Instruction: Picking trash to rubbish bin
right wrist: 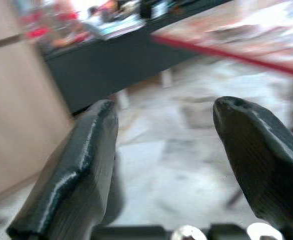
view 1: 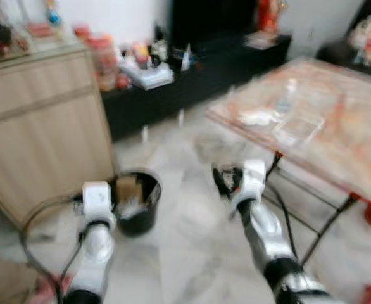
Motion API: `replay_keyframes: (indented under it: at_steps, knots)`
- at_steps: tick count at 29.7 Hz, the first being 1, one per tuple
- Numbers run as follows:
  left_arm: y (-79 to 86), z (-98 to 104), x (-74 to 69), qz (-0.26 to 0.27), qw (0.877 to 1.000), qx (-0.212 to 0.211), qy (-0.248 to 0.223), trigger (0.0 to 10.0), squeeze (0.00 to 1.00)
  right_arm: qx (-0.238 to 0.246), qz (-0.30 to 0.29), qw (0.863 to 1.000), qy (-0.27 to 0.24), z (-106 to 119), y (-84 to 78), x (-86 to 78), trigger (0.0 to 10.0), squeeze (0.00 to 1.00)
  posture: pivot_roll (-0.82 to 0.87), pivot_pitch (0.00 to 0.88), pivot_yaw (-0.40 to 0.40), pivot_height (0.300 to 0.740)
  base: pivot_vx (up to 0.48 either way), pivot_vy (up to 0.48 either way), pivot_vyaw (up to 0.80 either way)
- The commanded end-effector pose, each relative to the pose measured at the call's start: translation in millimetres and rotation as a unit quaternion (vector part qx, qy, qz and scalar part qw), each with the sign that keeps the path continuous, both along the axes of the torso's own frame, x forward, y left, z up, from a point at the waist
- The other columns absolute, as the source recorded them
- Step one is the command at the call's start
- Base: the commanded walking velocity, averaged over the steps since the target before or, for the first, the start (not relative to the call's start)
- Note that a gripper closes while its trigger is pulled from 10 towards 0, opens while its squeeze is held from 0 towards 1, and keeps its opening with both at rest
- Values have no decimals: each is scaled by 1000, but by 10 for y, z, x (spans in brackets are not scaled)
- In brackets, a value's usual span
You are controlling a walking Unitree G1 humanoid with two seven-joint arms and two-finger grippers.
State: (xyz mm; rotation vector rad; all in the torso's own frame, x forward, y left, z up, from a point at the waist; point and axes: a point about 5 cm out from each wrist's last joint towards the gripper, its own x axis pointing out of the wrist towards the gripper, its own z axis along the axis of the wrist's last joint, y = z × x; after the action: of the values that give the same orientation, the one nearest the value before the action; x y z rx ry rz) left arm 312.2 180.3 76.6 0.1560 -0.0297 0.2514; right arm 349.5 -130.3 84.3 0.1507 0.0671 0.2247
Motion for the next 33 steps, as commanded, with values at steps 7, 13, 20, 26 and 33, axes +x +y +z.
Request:
replay_keyframes:
  at_steps: [7, 13, 20, 26, 33]
  knots:
    - [44, 59, 26, 4, 1000, 1, -6, 10000, 0, 2, 6, 1000, -2, 27, 57, 15, 10000, 0, 0, 0, -49, 740, 0, 0, -800]
    - [42, 82, 43, 3, 1000, -3, -8, 10000, 0, 2, 8, 1000, -1, 30, 67, 19, 10000, 0, 0, 0, -49, 740, 0, 0, -800]
    - [32, 97, 59, -2, 1000, -10, -7, 10000, 0, 2, 6, 1000, -1, 40, 65, 27, 10000, 0, 1, 8, -53, 740, 0, 0, -800]
    - [15, 111, 65, -7, 1000, -15, -8, 10000, 0, 1, 6, 1000, -1, 46, 67, 32, 10000, 0, 2, 17, -55, 740, 0, 0, -800]
    - [-8, 124, 75, -18, 1000, -19, -7, 10000, 0, 5, 7, 1000, -1, 48, 98, 30, 10000, 0, 3, 27, -54, 740, 0, 0, -686]
